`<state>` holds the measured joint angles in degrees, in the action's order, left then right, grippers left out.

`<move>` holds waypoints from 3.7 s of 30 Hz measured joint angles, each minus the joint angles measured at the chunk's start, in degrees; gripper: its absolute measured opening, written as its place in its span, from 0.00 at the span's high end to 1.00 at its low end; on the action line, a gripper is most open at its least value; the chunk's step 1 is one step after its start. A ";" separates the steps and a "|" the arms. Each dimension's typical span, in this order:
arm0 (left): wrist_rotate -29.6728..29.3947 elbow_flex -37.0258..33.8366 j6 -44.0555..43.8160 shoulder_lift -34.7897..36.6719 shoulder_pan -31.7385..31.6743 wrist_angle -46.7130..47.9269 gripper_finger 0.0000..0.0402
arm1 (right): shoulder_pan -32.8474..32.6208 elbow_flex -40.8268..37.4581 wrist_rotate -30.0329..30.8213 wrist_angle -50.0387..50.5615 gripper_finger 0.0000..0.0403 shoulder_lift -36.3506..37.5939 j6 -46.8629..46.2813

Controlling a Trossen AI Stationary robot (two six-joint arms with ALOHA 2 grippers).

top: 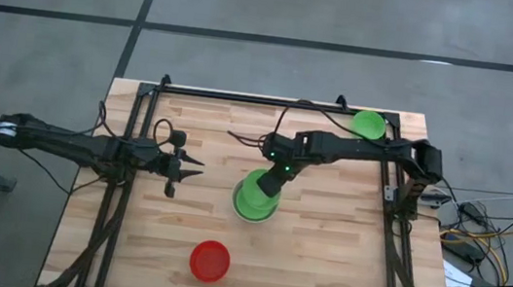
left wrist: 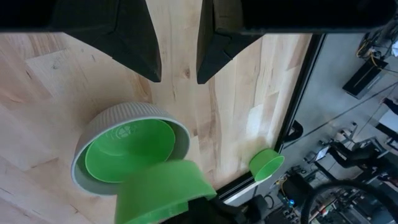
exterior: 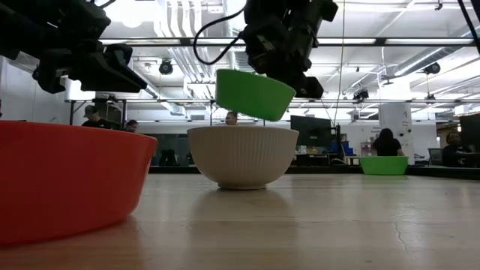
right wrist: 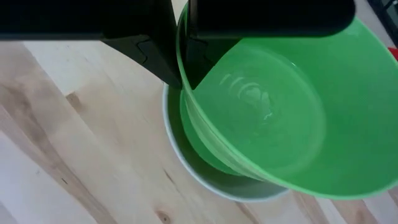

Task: Nest bowls inside each other
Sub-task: Stack the bottom green bowl on top of the left green bowl, then stack the green bowl on top of the bottom green bowl

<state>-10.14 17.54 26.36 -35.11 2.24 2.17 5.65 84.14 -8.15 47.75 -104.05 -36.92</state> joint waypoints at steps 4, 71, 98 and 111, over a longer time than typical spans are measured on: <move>0.01 0.00 -0.01 0.00 0.00 0.00 0.73 | 0.04 0.02 -0.80 -1.51 0.98 -0.86 0.07; 0.00 0.01 0.01 -0.22 -0.02 0.42 0.73 | -0.04 -0.37 -8.82 -3.39 0.75 -9.05 0.49; -0.01 0.00 -0.01 -0.22 -0.02 0.44 0.73 | 0.40 2.44 -5.37 -2.13 0.73 -2.21 1.01; -0.01 0.01 0.01 -0.20 0.00 0.44 0.73 | 0.24 2.62 4.04 -0.44 0.73 8.23 1.71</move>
<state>-10.15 17.55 26.36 -35.32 2.24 2.61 5.89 86.76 -4.11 47.32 -95.82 -35.21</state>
